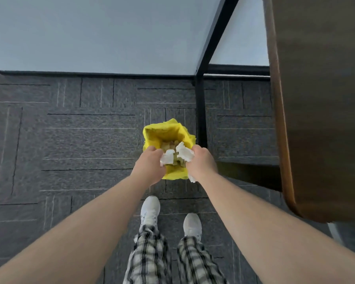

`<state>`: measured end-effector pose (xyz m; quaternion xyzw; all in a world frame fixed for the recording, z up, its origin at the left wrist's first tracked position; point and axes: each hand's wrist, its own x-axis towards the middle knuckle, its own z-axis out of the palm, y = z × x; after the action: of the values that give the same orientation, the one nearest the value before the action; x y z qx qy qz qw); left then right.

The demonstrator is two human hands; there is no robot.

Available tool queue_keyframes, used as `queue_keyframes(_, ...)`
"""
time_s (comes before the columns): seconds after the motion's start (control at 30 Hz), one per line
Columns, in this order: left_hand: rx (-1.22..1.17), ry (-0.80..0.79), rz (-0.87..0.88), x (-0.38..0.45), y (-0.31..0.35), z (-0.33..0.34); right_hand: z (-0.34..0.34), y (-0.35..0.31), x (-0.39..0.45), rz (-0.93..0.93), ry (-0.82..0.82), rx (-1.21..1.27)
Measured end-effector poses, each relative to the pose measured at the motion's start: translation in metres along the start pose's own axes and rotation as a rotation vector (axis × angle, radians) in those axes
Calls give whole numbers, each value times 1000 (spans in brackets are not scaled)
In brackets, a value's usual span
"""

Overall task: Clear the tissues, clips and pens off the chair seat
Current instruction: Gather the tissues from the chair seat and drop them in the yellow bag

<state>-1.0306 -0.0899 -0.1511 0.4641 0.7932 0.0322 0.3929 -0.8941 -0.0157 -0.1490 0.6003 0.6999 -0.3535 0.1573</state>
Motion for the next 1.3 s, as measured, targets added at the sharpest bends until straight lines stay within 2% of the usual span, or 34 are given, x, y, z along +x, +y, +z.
queue_keyframes(0.4,-89,-56,38,77,-30,32,63,-15,74,150,17,78)
queue_keyframes(0.63,-104,-131,95,90,-39,47,78,-8,86,106,-51,147)
queue_keyframes(0.8,11,-264,35,84,-44,42,72,0,73,114,-133,81)
queue_keyframes(0.97,166,-330,16,68,-34,6,46,-6,46,56,-148,41)
queue_keyframes(1.13,298,-377,59,44,-7,-31,15,-15,4,11,-150,25)
queue_keyframes(1.3,457,-420,178,8,35,-50,-8,-3,-46,6,-118,87)
